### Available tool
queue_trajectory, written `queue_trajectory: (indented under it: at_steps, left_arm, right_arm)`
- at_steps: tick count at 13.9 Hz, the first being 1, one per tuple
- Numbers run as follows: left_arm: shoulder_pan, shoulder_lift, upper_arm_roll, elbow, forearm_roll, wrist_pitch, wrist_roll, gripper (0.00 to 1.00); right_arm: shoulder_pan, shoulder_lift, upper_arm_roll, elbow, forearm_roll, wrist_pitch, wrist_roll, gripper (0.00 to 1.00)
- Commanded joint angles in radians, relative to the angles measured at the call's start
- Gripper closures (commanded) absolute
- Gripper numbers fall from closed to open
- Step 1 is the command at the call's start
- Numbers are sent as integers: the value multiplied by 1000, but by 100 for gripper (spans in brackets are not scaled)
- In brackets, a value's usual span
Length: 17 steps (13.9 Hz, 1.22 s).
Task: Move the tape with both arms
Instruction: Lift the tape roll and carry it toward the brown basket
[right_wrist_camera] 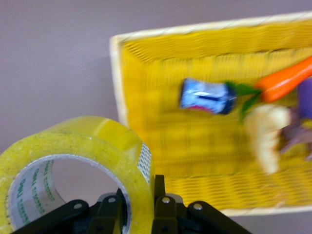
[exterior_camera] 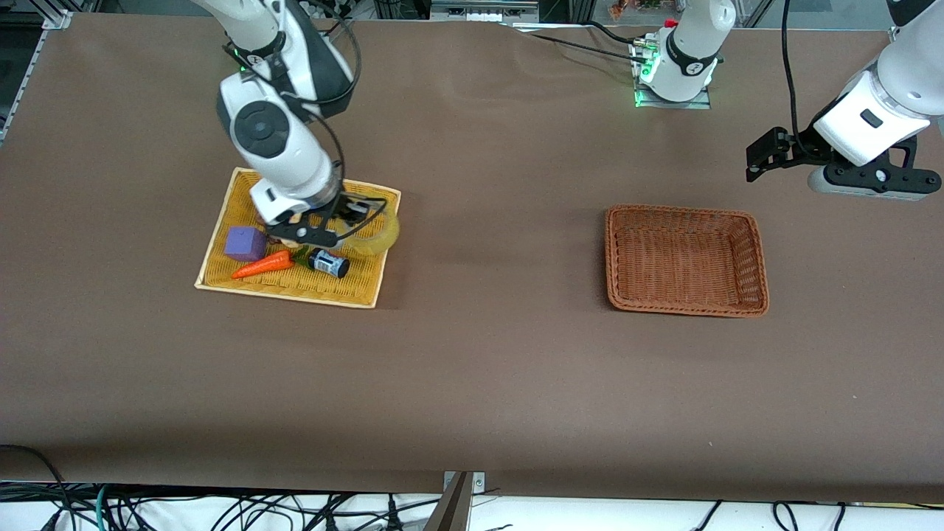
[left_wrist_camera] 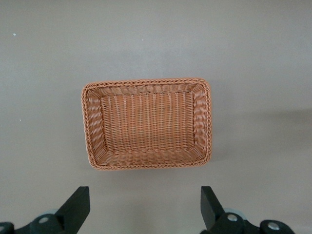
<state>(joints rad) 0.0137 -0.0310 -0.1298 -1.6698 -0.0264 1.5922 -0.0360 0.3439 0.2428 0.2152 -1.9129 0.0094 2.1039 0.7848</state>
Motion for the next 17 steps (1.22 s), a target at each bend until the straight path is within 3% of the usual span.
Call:
queue_trajectory:
  at_steps: [1, 5, 10, 15, 16, 17]
  left_arm:
    - [-8, 14, 1, 32, 28, -21, -4, 0]
    - [-8, 14, 1, 32, 28, -21, -4, 0]
    - [-8, 14, 1, 32, 28, -21, -2, 0]
    - [-8, 14, 2, 32, 28, -21, -2, 0]
    - [-8, 14, 2, 32, 28, -21, -2, 0]
    - [-6, 14, 2, 32, 28, -21, -2, 0]
  right_arm:
    - [102, 171, 13, 205, -5, -16, 167, 100]
    - [214, 363, 12, 394, -9, 2, 306, 100]
    - [262, 478, 9, 396, -26, 99, 309, 100]
    - [290, 532, 7, 396, -31, 166, 310, 100]
    - [288, 535, 7, 396, -28, 168, 310, 78]
    - [288, 536, 7, 396, -28, 168, 310, 43]
